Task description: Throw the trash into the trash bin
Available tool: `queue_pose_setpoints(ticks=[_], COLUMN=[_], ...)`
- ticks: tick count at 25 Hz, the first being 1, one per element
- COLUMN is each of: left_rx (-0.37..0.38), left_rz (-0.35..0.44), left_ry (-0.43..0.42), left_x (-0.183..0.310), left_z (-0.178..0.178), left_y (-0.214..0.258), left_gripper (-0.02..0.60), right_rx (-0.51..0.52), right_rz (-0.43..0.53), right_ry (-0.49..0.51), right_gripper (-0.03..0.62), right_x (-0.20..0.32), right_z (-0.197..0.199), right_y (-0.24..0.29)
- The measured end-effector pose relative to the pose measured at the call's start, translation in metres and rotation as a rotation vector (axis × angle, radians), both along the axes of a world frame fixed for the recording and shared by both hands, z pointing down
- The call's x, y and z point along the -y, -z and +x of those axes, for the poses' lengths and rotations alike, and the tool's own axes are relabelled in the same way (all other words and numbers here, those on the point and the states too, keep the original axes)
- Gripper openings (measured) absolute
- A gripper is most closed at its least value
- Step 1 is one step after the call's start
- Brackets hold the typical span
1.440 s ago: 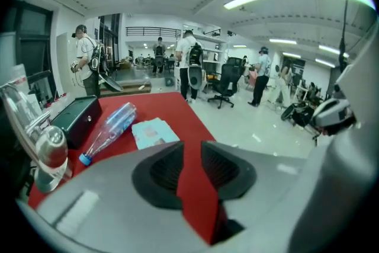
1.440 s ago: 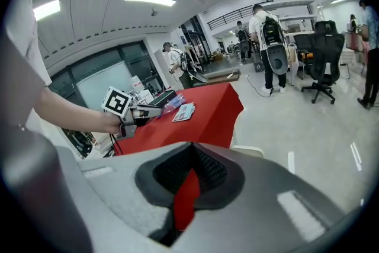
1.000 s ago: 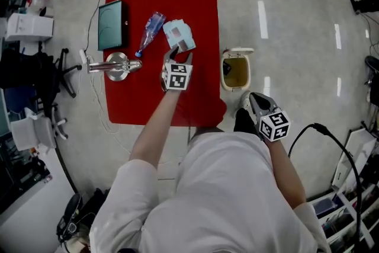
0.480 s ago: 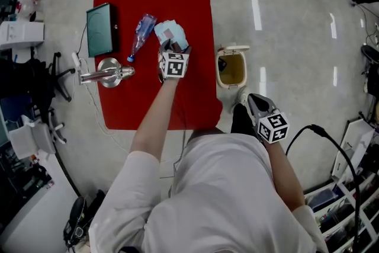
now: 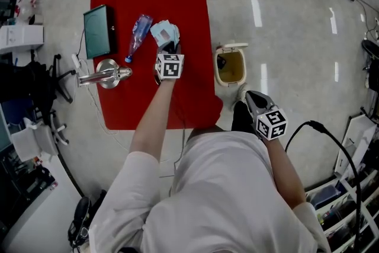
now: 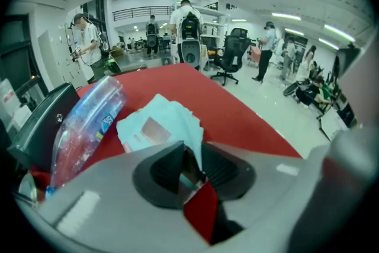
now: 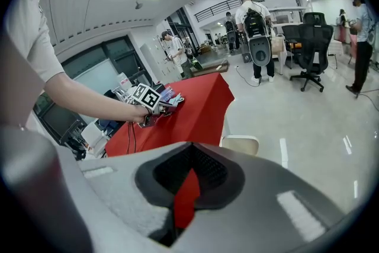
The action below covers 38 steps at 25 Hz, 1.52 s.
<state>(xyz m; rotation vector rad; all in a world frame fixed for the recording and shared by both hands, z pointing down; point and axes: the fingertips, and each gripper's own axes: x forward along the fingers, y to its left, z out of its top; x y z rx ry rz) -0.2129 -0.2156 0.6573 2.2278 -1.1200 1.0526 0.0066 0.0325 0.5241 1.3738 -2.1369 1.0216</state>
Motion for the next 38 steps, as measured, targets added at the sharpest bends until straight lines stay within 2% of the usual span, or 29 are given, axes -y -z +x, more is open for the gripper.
queue_pose_setpoints(ticks=[2, 8, 13, 20, 29, 38], left_rx=[-0.001, -0.032, -0.070, -0.080, -0.084, -0.135], left_rz=[0.008, 0.040, 0.061, 0.095, 0.082, 0.026], left_ry=[0.009, 0.037, 0.038, 0.050, 0.053, 0.084], left_x=[-0.003, -0.020, -0.043, -0.074, -0.119, -0.170], left_z=[0.001, 0.003, 0.010, 0.021, 0.052, 0.101], left_y=[0.004, 0.030, 0.052, 0.072, 0.087, 0.084], left_gripper=[0.059, 0.016, 0.012, 0.011, 0.011, 0.011], right_rx=[0.002, 0.011, 0.025, 0.054, 0.070, 0.085], right_rz=[0.005, 0.019, 0.033, 0.064, 0.088, 0.093], right_ry=[-0.001, -0.009, 0.001, 0.022, 0.049, 0.078], right_gripper=[0.002, 0.002, 0.002, 0.002, 0.002, 0.002], right_x=[0.000, -0.007, -0.015, -0.028, -0.035, -0.045], right_z=[0.002, 0.007, 0.005, 0.007, 0.034, 0.057], right_y=[0.000, 0.001, 0.000, 0.003, 0.007, 0.007])
